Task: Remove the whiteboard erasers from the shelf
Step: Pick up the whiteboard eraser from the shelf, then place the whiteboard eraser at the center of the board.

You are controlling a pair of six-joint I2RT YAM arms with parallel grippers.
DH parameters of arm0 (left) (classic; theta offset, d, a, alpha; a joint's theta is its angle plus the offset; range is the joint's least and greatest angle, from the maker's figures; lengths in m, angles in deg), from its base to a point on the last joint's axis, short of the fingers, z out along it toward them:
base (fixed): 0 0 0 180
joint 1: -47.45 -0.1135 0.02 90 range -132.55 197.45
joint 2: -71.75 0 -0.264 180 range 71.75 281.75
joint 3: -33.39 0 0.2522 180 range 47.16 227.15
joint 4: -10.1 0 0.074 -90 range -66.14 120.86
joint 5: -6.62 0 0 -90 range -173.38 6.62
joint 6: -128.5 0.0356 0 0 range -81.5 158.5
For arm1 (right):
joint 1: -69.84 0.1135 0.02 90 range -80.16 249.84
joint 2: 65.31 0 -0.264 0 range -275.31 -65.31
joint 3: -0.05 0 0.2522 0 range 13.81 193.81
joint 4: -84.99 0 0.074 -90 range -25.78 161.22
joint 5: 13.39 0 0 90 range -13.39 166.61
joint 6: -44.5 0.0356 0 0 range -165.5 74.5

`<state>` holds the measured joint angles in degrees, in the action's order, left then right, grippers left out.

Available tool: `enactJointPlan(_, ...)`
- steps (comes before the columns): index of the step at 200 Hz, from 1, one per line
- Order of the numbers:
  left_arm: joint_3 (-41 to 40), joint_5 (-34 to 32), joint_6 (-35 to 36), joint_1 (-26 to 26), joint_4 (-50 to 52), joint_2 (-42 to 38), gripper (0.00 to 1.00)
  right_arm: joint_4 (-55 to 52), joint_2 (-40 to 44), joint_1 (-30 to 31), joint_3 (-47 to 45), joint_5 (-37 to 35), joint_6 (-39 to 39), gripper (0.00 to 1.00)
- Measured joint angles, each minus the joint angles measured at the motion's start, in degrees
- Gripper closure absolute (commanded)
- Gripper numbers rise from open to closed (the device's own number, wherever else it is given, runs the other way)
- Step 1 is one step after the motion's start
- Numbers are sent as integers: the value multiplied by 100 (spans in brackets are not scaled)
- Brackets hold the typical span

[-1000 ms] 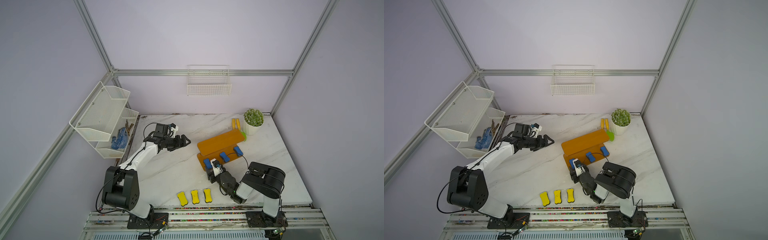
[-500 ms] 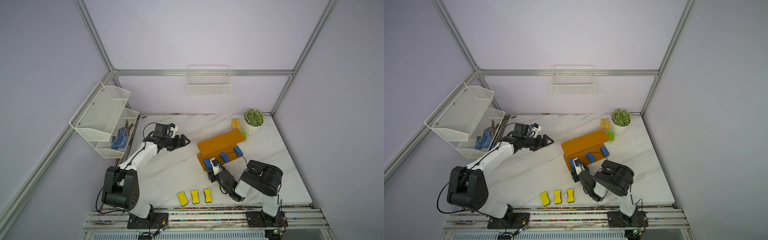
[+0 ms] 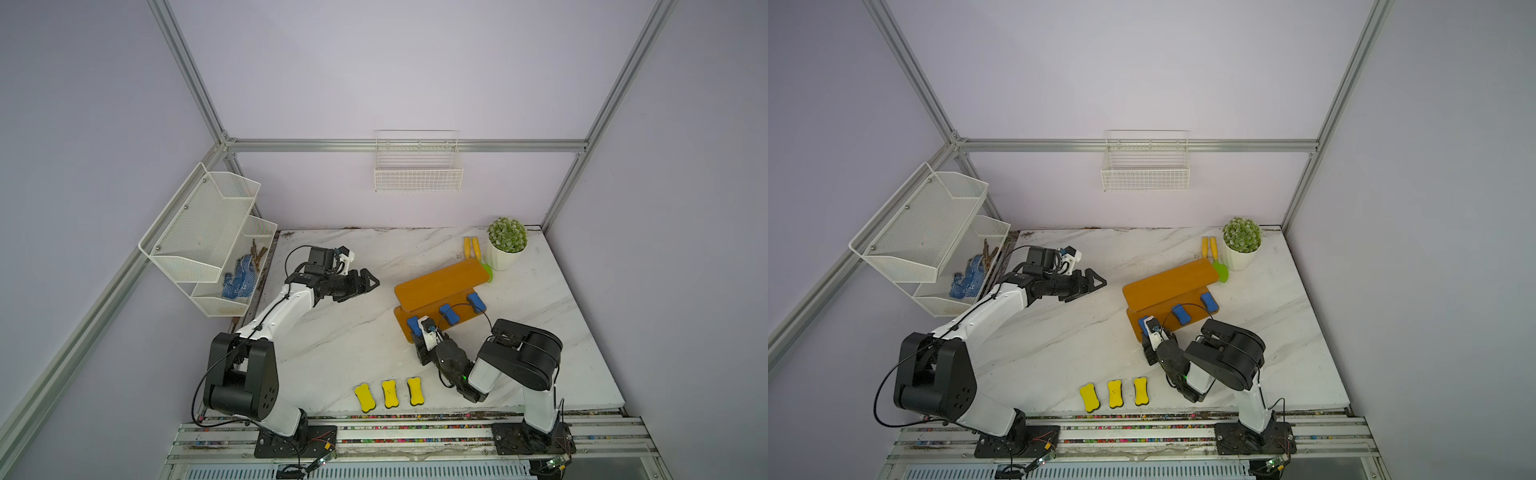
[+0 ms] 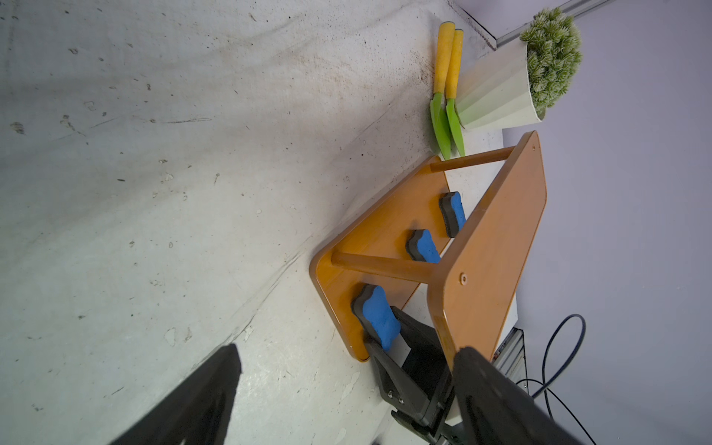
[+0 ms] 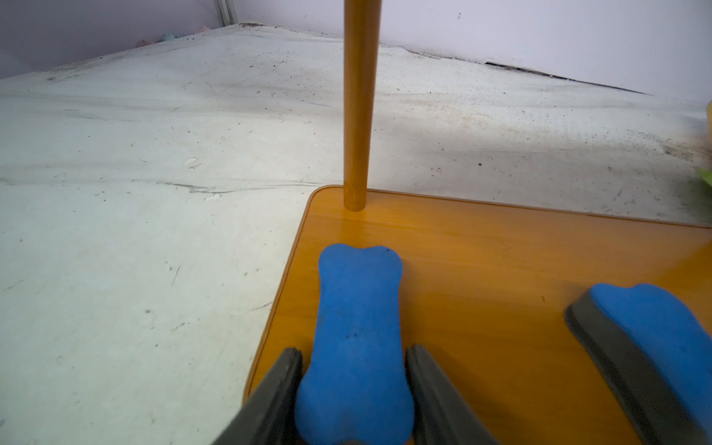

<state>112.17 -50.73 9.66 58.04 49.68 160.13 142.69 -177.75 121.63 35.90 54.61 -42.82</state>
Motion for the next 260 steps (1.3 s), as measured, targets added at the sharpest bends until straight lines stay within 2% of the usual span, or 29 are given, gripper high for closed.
enactJointPlan(52, 0, 0, -2, -13, 0, 0, 10, -459, 507, 79, -31, -177, 11, 63)
enactJointPlan(106, 0, -2, -2, -13, 0, 0, 10, -1462, 1805, 658, -337, -686, 387, 63)
enactJointPlan(149, 0, -4, -2, -13, 0, -2, 10, -3504, 3547, 1482, -509, -1318, 1589, 61)
enactJointPlan(189, 0, -9, -2, -13, 2, -81, 10, -5600, 4402, 2452, -525, -1919, 3097, 61)
enactJointPlan(221, 0, -13, -2, -13, 0, -157, 10, -6898, 4520, 3051, -498, -2221, 4291, 61)
enactJointPlan(260, 0, -31, -2, -13, 2, -164, 10, -7978, 4057, 3598, -289, -2424, 5604, 60)
